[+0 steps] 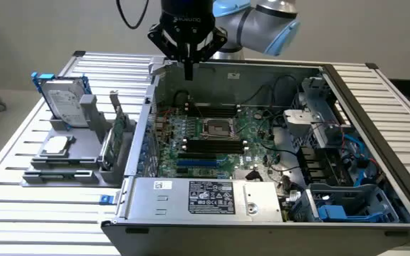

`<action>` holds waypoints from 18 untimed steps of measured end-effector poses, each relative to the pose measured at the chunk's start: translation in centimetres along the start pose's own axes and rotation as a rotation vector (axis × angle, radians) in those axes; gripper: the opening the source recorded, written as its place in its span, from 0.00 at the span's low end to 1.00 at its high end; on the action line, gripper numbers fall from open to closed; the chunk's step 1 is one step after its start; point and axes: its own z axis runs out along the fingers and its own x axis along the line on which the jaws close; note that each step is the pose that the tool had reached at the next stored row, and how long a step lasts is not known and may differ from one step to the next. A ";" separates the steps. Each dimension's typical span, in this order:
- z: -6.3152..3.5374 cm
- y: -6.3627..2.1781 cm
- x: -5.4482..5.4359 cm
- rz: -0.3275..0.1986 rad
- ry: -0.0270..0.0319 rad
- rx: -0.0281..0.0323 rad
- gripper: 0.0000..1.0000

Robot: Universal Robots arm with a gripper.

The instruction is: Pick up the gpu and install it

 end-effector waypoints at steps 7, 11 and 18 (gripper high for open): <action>0.00 0.00 0.0 0.000 0.0000 0.0000 0.11; 0.00 0.15 0.3 0.000 0.0020 -0.0013 0.11; 0.03 0.42 3.0 0.001 0.0134 -0.0109 0.11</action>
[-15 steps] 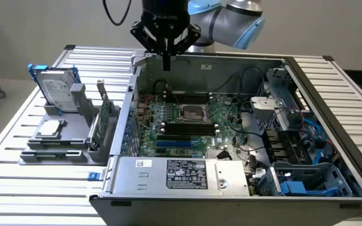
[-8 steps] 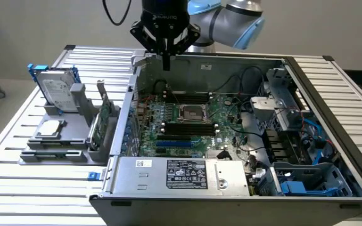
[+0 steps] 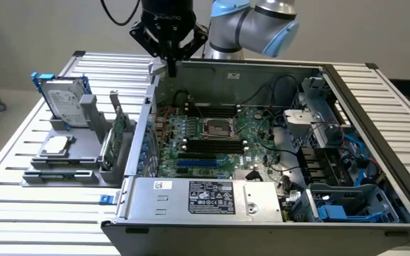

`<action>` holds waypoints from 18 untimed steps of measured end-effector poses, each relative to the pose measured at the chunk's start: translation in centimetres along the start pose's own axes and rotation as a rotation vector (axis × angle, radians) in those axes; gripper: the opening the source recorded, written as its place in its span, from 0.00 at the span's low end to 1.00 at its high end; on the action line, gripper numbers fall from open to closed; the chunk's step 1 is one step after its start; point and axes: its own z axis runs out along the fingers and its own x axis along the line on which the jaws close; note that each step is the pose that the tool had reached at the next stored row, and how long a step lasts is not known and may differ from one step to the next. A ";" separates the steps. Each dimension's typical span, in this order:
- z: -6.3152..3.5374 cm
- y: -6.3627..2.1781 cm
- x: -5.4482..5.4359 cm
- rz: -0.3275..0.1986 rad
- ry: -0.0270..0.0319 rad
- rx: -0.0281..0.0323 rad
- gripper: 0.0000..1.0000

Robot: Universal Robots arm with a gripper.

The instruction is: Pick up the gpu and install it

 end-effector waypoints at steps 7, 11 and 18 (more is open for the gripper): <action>0.35 0.12 3.2 0.000 0.0024 0.0002 0.11; 0.71 0.13 5.0 0.000 0.0025 0.0002 0.11; 1.25 -0.09 8.2 0.000 0.0026 0.0002 0.11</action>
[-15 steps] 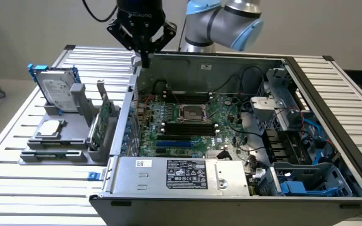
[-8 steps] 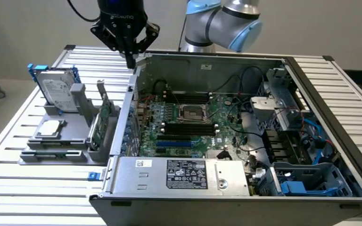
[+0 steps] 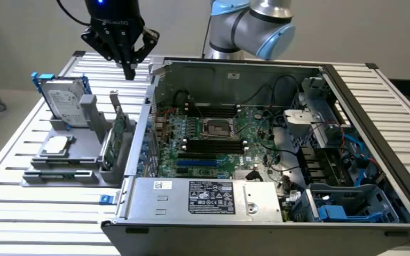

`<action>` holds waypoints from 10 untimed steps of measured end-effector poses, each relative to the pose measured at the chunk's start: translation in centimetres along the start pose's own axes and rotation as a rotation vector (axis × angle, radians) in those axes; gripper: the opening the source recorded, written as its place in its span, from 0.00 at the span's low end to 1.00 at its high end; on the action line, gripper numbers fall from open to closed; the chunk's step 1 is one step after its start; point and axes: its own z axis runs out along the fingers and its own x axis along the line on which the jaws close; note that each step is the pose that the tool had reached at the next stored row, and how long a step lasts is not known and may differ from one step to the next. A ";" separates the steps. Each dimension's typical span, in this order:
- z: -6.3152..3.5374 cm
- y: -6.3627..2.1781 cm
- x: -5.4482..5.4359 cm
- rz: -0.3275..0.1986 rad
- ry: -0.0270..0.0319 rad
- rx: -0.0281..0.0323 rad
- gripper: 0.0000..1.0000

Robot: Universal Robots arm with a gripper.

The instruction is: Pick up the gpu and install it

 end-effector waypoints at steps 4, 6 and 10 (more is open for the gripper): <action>0.28 -0.19 1.8 0.000 0.0000 0.0000 0.11; 0.43 -0.34 2.6 0.000 0.0000 0.0000 0.11; 0.62 -0.77 3.2 -0.007 0.0006 0.0000 0.11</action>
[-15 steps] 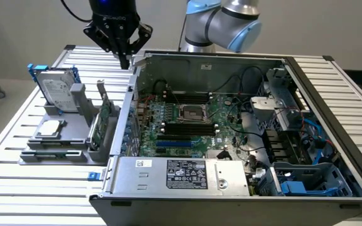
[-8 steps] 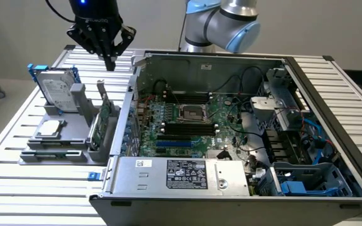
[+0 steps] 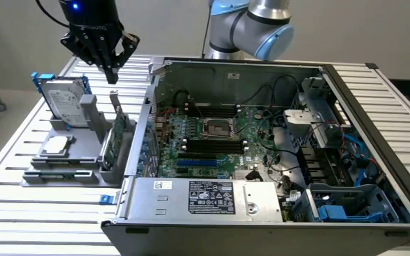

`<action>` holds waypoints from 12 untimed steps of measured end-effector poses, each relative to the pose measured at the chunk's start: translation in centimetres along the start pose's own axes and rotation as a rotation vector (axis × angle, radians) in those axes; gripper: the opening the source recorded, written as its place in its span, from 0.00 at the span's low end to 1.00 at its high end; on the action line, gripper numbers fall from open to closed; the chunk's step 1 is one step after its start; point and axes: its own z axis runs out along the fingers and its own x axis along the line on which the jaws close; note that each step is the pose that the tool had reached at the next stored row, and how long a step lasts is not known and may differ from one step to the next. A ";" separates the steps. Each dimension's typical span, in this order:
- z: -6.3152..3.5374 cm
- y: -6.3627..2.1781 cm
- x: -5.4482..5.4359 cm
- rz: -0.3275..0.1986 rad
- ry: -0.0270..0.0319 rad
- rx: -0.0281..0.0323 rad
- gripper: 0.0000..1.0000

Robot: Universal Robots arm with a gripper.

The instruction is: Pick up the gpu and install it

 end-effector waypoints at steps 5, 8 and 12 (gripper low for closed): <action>0.13 -0.61 0.2 -0.017 0.0019 0.0000 0.11; 0.20 -0.91 0.3 -0.028 0.0031 0.0000 0.11; 0.34 -1.19 0.7 -0.043 0.0041 0.0000 0.11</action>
